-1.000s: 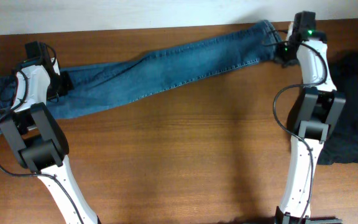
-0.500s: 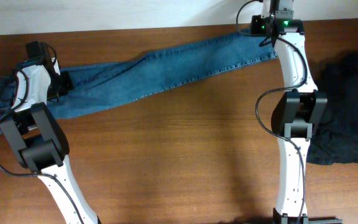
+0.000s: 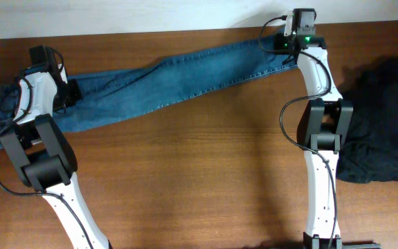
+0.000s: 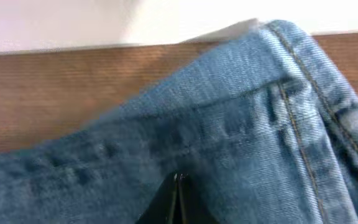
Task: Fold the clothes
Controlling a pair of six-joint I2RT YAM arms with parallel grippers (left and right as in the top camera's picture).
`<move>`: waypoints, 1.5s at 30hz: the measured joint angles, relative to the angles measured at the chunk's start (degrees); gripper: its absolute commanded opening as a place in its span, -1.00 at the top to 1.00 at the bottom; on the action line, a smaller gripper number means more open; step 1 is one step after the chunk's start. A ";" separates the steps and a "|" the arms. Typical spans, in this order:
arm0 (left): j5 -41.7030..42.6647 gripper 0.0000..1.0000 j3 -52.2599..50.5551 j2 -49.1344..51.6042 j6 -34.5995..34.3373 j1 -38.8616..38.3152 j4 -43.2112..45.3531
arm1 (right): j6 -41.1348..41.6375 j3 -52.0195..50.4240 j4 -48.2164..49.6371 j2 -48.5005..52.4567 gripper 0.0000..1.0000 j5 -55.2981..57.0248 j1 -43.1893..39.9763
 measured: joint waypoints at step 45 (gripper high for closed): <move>-4.46 0.99 10.80 -6.75 13.73 -6.14 -6.99 | 28.37 5.70 -50.42 -4.15 0.92 25.92 -8.85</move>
